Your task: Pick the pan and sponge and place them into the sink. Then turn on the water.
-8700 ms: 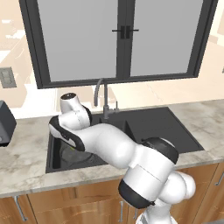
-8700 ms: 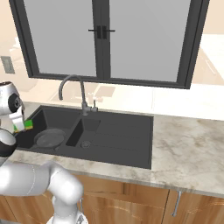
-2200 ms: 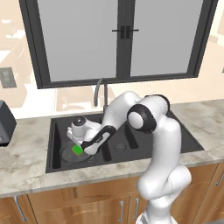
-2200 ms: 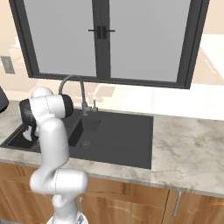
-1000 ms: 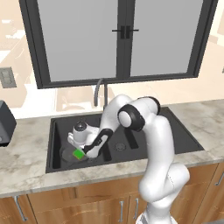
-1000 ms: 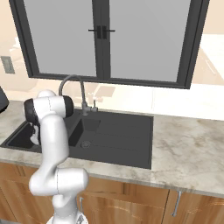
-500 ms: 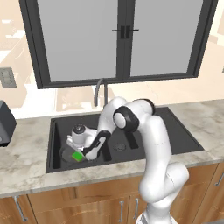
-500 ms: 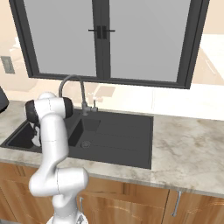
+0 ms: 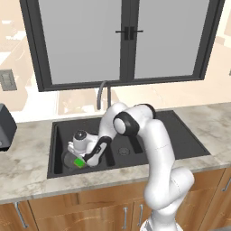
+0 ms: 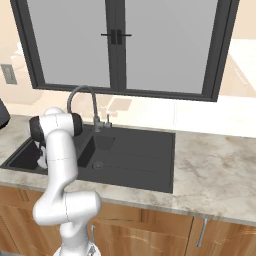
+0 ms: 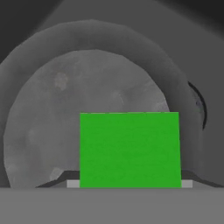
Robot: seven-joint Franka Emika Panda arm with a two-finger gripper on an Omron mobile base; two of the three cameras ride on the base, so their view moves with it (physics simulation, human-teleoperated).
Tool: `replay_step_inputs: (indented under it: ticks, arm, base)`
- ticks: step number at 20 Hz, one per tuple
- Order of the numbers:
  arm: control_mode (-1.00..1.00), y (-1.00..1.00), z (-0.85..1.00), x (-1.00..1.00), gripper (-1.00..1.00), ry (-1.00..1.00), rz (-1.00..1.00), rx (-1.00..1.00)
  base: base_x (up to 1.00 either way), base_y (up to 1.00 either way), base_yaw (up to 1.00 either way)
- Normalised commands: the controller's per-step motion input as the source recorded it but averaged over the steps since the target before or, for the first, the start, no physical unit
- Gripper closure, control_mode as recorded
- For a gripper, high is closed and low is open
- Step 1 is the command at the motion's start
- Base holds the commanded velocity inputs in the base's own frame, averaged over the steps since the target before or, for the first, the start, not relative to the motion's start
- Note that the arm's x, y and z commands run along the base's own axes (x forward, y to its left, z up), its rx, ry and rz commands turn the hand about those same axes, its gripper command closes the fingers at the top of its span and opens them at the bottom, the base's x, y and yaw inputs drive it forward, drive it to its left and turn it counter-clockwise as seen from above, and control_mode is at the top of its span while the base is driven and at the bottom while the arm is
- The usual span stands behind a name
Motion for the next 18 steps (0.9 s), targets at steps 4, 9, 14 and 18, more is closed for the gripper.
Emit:
replay_step_inputs:
  ticks: [4,9,14,18]
  arm:
    - [-1.0,0.07,-0.21,0.1,-1.0,0.02,0.01,-0.01]
    - [-1.0,0.02,-0.08,0.03,-1.0,0.01,0.01,0.0]
    - [-1.0,-0.03,0.03,0.0,-1.0,0.0,0.0,0.01]
    - [-1.0,-0.08,0.11,0.0,-1.0,0.0,0.0,0.03]
  base:
    - [0.0,0.0,0.0]
    - [0.0,0.0,0.0]
    - [0.0,0.0,0.0]
    - [0.0,0.0,0.0]
